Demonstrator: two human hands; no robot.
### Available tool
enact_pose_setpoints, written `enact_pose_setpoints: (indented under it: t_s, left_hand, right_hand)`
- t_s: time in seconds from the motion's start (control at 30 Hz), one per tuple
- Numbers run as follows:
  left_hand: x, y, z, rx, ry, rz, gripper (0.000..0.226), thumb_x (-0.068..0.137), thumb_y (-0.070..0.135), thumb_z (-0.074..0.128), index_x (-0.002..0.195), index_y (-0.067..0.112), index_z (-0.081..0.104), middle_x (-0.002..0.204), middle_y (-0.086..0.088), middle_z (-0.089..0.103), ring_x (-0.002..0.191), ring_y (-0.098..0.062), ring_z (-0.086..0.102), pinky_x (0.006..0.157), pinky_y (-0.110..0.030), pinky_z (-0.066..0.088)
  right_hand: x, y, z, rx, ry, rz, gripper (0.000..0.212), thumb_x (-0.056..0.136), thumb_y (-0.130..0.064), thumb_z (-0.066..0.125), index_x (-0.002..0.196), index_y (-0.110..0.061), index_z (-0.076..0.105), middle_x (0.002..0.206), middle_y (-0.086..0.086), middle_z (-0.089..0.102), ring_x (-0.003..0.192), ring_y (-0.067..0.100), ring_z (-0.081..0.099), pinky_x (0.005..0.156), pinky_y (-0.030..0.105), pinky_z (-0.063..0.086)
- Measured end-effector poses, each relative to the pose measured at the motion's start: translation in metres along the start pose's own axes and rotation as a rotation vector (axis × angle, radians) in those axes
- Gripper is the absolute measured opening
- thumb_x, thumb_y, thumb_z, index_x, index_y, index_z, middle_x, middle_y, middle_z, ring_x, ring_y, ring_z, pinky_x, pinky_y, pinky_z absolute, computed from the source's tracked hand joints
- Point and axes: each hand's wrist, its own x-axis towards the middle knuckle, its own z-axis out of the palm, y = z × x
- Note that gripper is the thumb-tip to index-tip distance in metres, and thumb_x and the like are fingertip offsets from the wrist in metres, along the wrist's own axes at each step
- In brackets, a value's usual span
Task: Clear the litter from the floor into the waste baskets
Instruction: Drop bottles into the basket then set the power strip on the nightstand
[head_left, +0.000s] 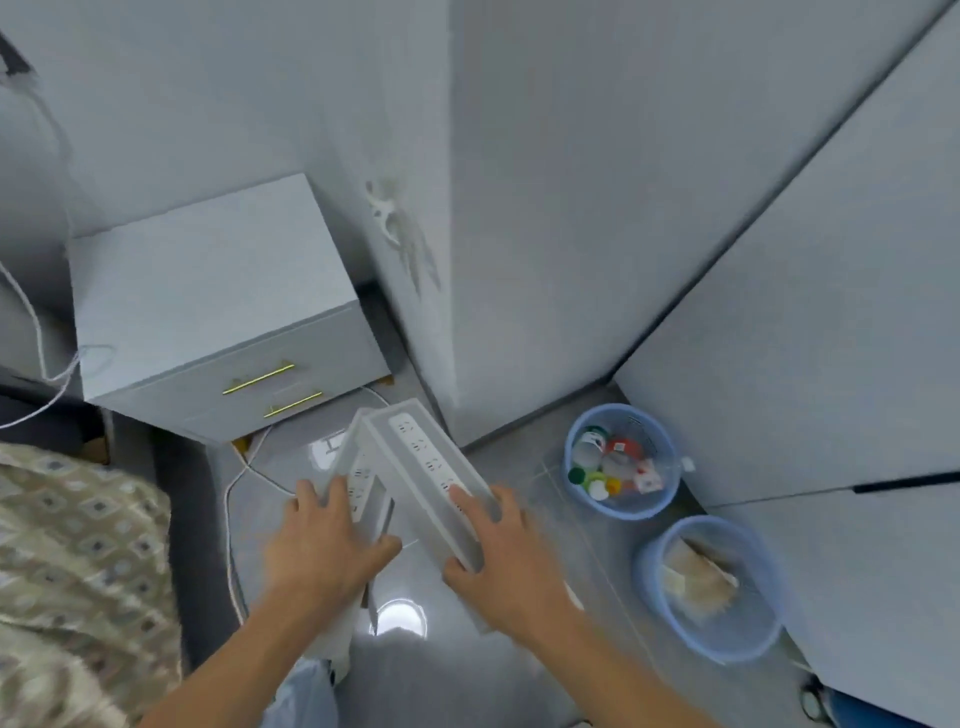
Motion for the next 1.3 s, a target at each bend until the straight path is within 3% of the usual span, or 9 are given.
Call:
enact_pose_setpoints:
  t_s: [0.1, 0.2, 0.37, 0.57, 0.8, 0.97, 1.1, 1.2, 1.3]
  left_hand:
    - [-0.033, 0.071, 0.030, 0.057, -0.034, 0.119, 0.090, 0.064, 0.079, 0.051, 0.137, 0.028, 0.034, 0.111, 0.001, 0.032, 0.105, -0.024, 0.049, 0.078, -0.036, 0.048]
    - [-0.056, 0.148, 0.060, 0.103, -0.065, 0.246, 0.090, 0.068, 0.079, 0.052, 0.139, 0.028, 0.033, 0.115, 0.000, 0.035, 0.105, -0.024, 0.051, 0.078, -0.038, 0.049]
    - [-0.081, 0.256, 0.118, 0.148, -0.130, 0.407, 0.088, 0.070, 0.077, 0.054, 0.139, 0.026, 0.036, 0.113, -0.001, 0.033, 0.105, -0.027, 0.048, 0.076, -0.040, 0.043]
    - [-0.094, 0.335, 0.192, 0.255, -0.271, 0.605, 0.089, 0.073, 0.082, 0.052, 0.145, 0.033, 0.034, 0.125, -0.008, 0.044, 0.109, -0.029, 0.054, 0.084, -0.041, 0.050]
    - [-0.073, 0.393, 0.276, 0.282, -0.363, 0.679, 0.087, 0.076, 0.080, 0.058, 0.146, 0.031, 0.040, 0.137, -0.011, 0.047, 0.118, -0.032, 0.057, 0.090, -0.042, 0.048]
    - [-0.065, 0.432, 0.315, 0.371, -0.259, 0.777, 0.084, 0.076, 0.078, 0.063, 0.139, 0.025, 0.045, 0.132, -0.014, 0.045, 0.113, -0.032, 0.055, 0.082, -0.039, 0.042]
    - [-0.071, 0.443, 0.316, 0.431, -0.204, 0.833, 0.086, 0.074, 0.086, 0.055, 0.134, 0.025, 0.048, 0.127, -0.013, 0.046, 0.109, -0.029, 0.054, 0.079, -0.037, 0.036]
    - [-0.076, 0.426, 0.307, 0.438, -0.274, 0.799, 0.084, 0.075, 0.087, 0.049, 0.135, 0.028, 0.053, 0.124, -0.011, 0.051, 0.110, -0.029, 0.054, 0.080, -0.038, 0.037]
    - [-0.072, 0.415, 0.307, 0.488, -0.315, 0.757, 0.084, 0.074, 0.088, 0.046, 0.132, 0.027, 0.056, 0.113, -0.007, 0.048, 0.095, -0.026, 0.050, 0.078, -0.037, 0.037]
  right_hand:
    - [-0.056, 0.080, -0.010, 0.077, 0.031, 0.135, 0.078, 0.089, -0.061, 0.054, 0.152, -0.051, 0.009, 0.156, -0.003, 0.020, 0.132, 0.026, 0.038, 0.110, 0.043, 0.044]
    - [-0.107, 0.164, -0.015, 0.167, 0.088, 0.289, 0.081, 0.087, -0.065, 0.054, 0.155, -0.048, 0.011, 0.153, -0.001, 0.022, 0.134, 0.025, 0.039, 0.110, 0.043, 0.045]
    - [-0.175, 0.286, -0.001, 0.253, 0.144, 0.588, 0.090, 0.072, -0.075, 0.038, 0.155, -0.045, 0.020, 0.151, 0.005, 0.030, 0.127, 0.032, 0.049, 0.097, 0.047, 0.053]
    - [-0.194, 0.384, 0.023, 0.312, 0.165, 0.793, 0.073, 0.091, -0.059, 0.055, 0.155, -0.034, 0.031, 0.142, 0.012, 0.044, 0.121, 0.035, 0.054, 0.095, 0.042, 0.046]
    - [-0.140, 0.454, 0.061, 0.326, 0.142, 0.847, 0.064, 0.091, -0.058, 0.055, 0.145, -0.025, 0.045, 0.138, 0.015, 0.042, 0.117, 0.037, 0.054, 0.099, 0.045, 0.047]
    - [-0.098, 0.486, 0.085, 0.286, 0.071, 0.865, 0.064, 0.087, -0.064, 0.054, 0.134, -0.021, 0.055, 0.146, 0.015, 0.038, 0.116, 0.037, 0.057, 0.099, 0.047, 0.049]
    - [-0.082, 0.496, 0.092, 0.252, 0.070, 0.893, 0.058, 0.091, -0.061, 0.056, 0.133, -0.022, 0.055, 0.148, 0.013, 0.037, 0.116, 0.037, 0.058, 0.083, 0.039, 0.044]
    - [-0.086, 0.497, 0.095, 0.258, 0.047, 0.900, 0.056, 0.092, -0.059, 0.054, 0.136, -0.024, 0.055, 0.144, 0.012, 0.042, 0.114, 0.034, 0.059, 0.084, 0.040, 0.045]
    - [-0.095, 0.498, 0.096, 0.232, 0.029, 0.920, 0.054, 0.092, -0.058, 0.052, 0.135, -0.026, 0.055, 0.142, 0.011, 0.043, 0.117, 0.035, 0.057, 0.082, 0.039, 0.040]
